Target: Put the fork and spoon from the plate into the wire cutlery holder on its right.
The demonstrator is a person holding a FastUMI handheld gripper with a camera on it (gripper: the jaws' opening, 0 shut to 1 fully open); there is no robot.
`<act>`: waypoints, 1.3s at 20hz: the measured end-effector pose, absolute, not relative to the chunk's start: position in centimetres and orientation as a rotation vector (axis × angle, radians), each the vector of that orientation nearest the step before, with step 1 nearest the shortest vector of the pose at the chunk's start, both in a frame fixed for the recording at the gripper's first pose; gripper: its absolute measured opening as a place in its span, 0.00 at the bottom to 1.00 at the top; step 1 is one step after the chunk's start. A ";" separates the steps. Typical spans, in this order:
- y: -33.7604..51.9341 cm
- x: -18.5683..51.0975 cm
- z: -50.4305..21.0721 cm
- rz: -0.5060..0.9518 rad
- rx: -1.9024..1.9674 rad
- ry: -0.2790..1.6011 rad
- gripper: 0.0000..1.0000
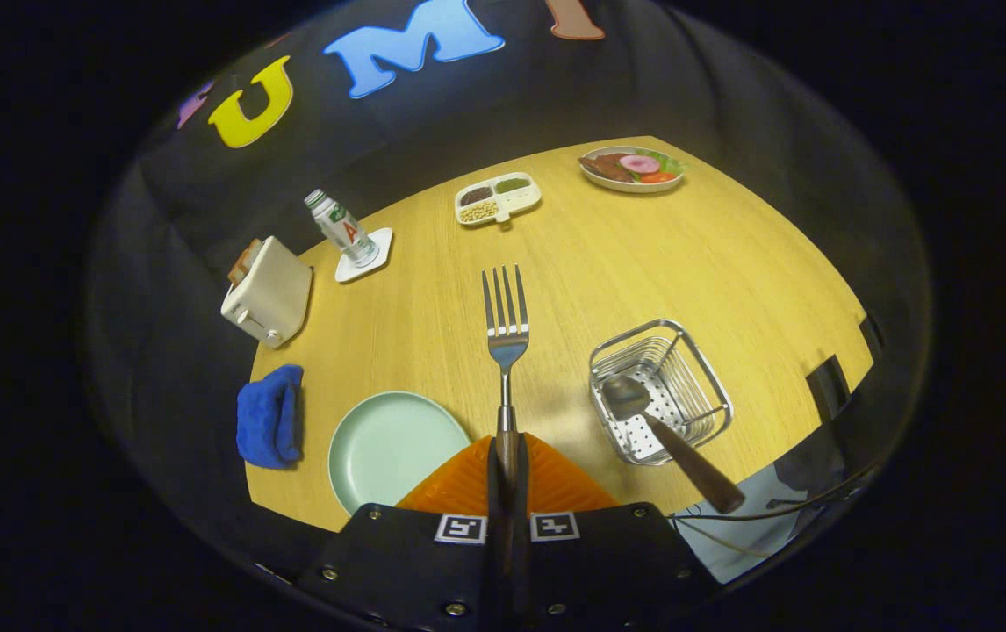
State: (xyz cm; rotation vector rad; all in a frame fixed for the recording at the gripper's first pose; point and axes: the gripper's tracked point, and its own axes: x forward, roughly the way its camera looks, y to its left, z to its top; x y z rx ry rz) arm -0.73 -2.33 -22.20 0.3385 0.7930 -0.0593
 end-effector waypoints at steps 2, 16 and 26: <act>-3.9 -1.3 -22.0 -0.092 0.358 0.784 0.04; -7.5 -5.7 -24.9 -0.146 0.432 0.905 0.04; -7.0 -6.5 -26.1 -0.146 0.454 0.964 0.04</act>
